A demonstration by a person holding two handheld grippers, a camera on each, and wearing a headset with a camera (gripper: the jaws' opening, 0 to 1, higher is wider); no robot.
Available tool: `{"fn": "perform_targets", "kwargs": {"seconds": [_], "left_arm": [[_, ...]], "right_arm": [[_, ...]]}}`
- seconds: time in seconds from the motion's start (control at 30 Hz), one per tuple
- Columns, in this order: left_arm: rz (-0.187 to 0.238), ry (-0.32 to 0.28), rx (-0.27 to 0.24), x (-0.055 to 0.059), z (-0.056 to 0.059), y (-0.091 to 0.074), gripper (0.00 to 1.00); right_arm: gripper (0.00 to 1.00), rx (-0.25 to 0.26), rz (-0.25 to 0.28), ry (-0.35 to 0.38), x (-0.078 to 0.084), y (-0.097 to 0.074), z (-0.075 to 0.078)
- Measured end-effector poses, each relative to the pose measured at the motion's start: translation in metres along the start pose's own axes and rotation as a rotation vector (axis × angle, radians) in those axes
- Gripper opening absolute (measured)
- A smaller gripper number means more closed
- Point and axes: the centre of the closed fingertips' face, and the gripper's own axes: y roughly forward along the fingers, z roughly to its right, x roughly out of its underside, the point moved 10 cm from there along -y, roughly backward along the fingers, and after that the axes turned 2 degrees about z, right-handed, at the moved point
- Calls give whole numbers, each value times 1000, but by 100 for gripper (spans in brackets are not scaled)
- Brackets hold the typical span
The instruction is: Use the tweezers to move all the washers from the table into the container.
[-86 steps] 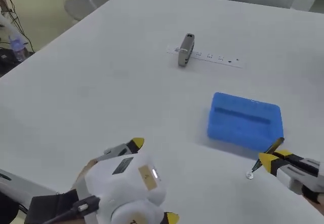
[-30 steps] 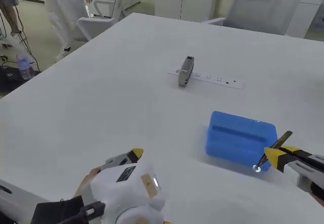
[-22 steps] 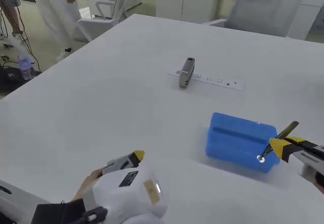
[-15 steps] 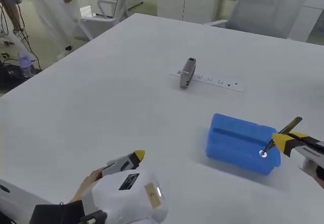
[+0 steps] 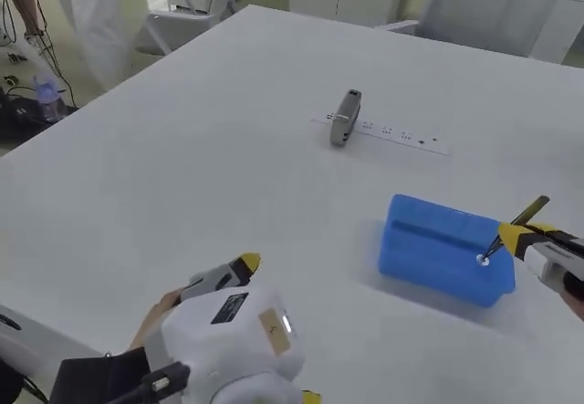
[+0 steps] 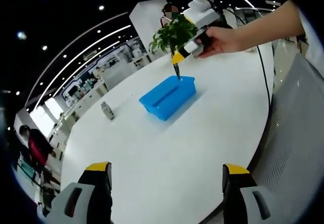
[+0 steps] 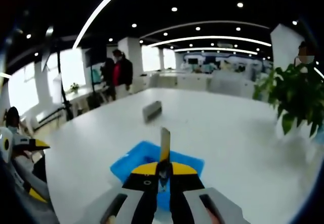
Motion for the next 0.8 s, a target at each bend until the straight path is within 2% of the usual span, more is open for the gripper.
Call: {"fn": "perform_targets", "kwargs": {"seconds": [0.23, 0.5, 0.8], "left_arm": [[-9, -17, 1, 1, -1, 0, 92], [-26, -31, 3, 2, -2, 2, 91], [-36, -43, 28, 2, -1, 3, 89]], "right_arm": [[4, -17, -47, 9, 16, 13, -2], [4, -14, -70, 17, 20, 23, 0], [4, -23, -84, 42, 27, 26, -3]]}}
